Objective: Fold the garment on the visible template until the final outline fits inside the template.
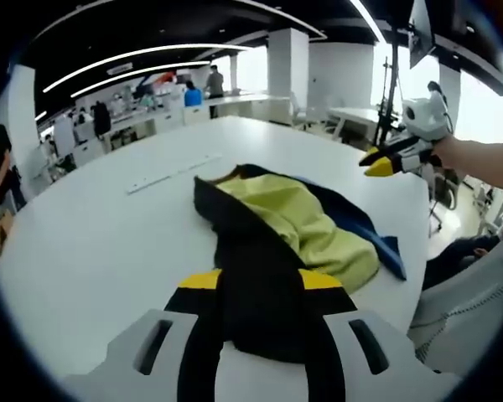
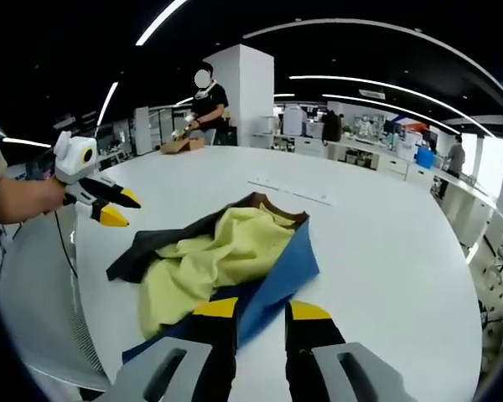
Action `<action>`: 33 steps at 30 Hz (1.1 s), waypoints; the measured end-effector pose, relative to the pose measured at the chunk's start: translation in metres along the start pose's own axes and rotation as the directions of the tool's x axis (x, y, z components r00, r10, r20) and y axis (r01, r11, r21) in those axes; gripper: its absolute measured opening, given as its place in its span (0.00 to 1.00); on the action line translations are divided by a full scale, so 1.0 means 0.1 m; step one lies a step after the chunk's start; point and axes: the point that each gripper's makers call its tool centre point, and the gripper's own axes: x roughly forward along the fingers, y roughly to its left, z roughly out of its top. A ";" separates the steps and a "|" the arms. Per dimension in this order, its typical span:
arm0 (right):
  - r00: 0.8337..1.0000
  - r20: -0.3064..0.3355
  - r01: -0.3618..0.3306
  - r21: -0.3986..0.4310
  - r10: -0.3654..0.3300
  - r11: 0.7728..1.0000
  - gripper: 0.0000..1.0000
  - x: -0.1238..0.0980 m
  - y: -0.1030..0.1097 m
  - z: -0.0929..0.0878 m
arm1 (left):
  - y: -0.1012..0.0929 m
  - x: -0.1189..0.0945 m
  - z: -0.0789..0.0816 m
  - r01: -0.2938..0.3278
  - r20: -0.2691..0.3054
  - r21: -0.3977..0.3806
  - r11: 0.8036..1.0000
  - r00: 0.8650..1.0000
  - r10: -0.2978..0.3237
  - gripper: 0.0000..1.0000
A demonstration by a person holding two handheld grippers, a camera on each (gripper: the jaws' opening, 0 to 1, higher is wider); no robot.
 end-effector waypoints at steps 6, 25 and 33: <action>1.000 -0.020 -0.022 0.013 0.022 1.000 0.18 -0.04 0.10 -0.12 | -0.03 -0.09 -0.19 -0.002 -0.019 -0.030 1.000 1.000 0.001 0.30; 0.993 -0.081 -0.076 0.061 0.081 0.995 0.18 -0.20 0.49 -0.61 | -0.34 -0.25 -0.72 0.042 -0.115 -0.034 0.999 0.992 -0.045 0.28; 0.984 -0.111 -0.134 0.052 0.139 0.990 0.17 -0.22 0.79 -0.81 | -0.41 -0.27 -0.82 0.053 -0.142 -0.034 0.998 0.988 -0.058 0.26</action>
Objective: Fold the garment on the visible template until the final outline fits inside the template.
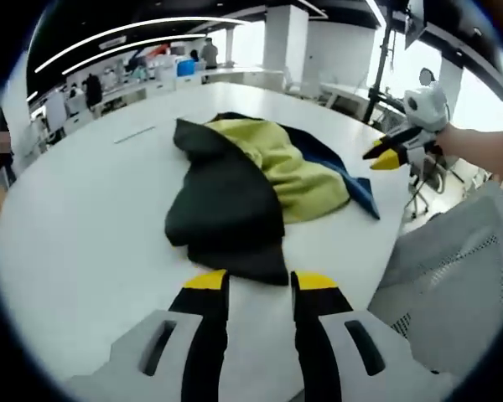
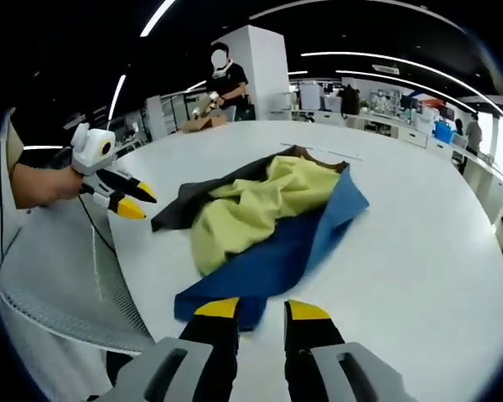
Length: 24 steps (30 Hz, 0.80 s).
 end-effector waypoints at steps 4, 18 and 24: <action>0.999 -0.013 -0.043 -0.035 0.043 0.998 0.16 0.04 0.19 -0.03 | -0.04 0.03 0.05 0.008 0.007 0.009 1.000 1.000 -0.008 0.26; 0.993 -0.074 -0.106 -0.144 0.096 0.984 0.17 0.27 0.53 -0.20 | -0.12 0.16 -0.02 0.024 -0.041 0.062 0.998 0.999 -0.021 0.22; 0.992 -0.093 -0.108 -0.198 0.091 0.974 0.17 0.32 0.55 -0.22 | -0.13 0.22 -0.07 0.026 -0.070 0.086 0.996 0.997 -0.020 0.19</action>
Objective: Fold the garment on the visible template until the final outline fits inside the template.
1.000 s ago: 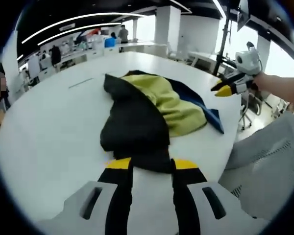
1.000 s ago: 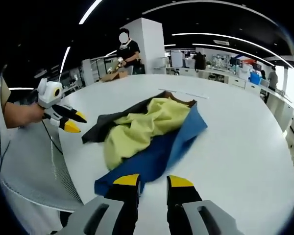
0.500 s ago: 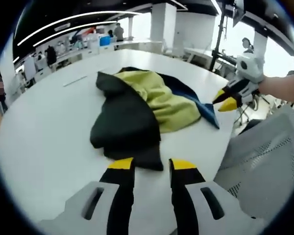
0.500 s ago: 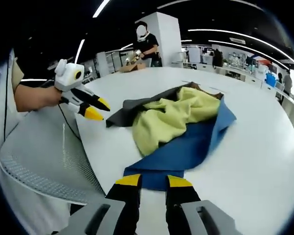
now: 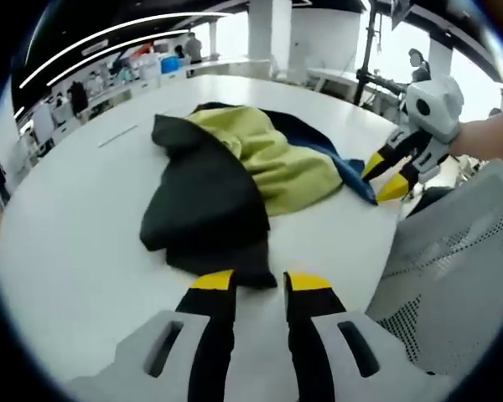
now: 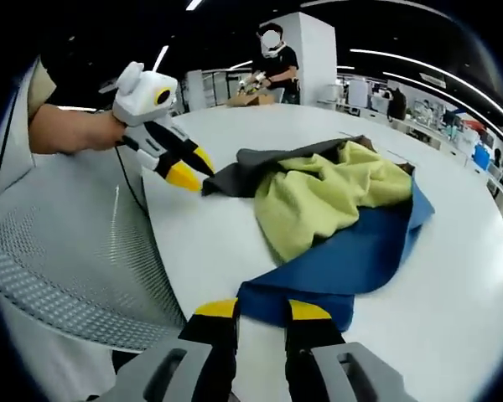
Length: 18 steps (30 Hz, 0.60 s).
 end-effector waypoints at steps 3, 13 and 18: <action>1.000 -0.020 0.016 -0.059 -0.017 0.998 0.15 0.00 -0.02 -0.02 | -0.01 0.02 -0.02 0.000 -0.011 0.013 1.000 1.000 0.000 0.17; 0.999 -0.015 0.050 -0.059 -0.051 0.997 0.01 -0.02 -0.10 -0.05 | -0.01 0.05 -0.04 0.000 -0.020 0.034 0.999 1.000 0.000 0.07; 0.998 -0.014 0.063 -0.071 -0.064 0.995 0.00 -0.02 -0.12 -0.05 | -0.01 0.06 -0.04 0.002 -0.024 0.052 0.999 1.000 -0.001 0.01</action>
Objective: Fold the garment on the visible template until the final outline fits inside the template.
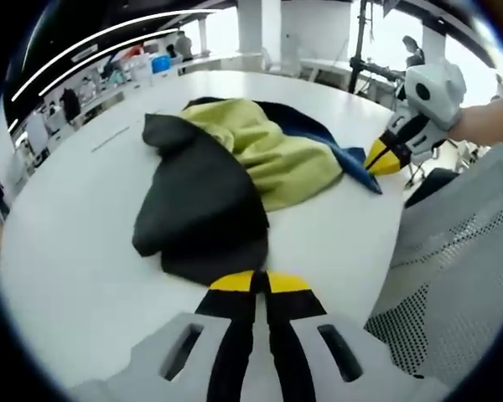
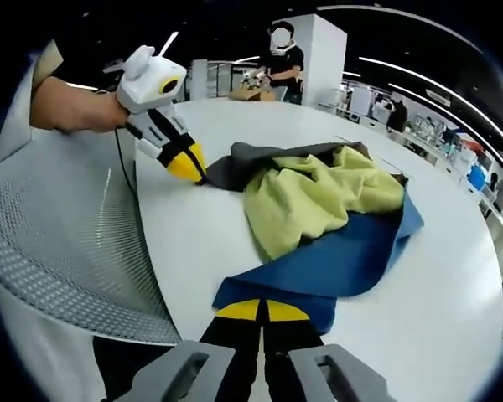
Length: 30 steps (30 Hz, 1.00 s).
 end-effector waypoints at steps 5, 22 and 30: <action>1.000 -0.004 0.001 0.001 -0.001 1.000 0.00 -0.01 0.01 0.00 | 0.01 -0.01 -0.01 -0.003 0.000 -0.002 1.000 1.000 0.003 0.00; 0.999 -0.024 -0.044 -0.047 0.043 0.998 0.06 0.02 0.14 0.03 | 0.00 -0.01 -0.02 -0.004 -0.004 -0.002 1.000 1.000 0.004 0.00; 0.999 -0.038 -0.017 -0.086 0.014 0.996 0.00 0.02 0.09 0.03 | 0.01 0.00 -0.03 -0.002 -0.006 -0.002 1.000 1.000 0.002 0.00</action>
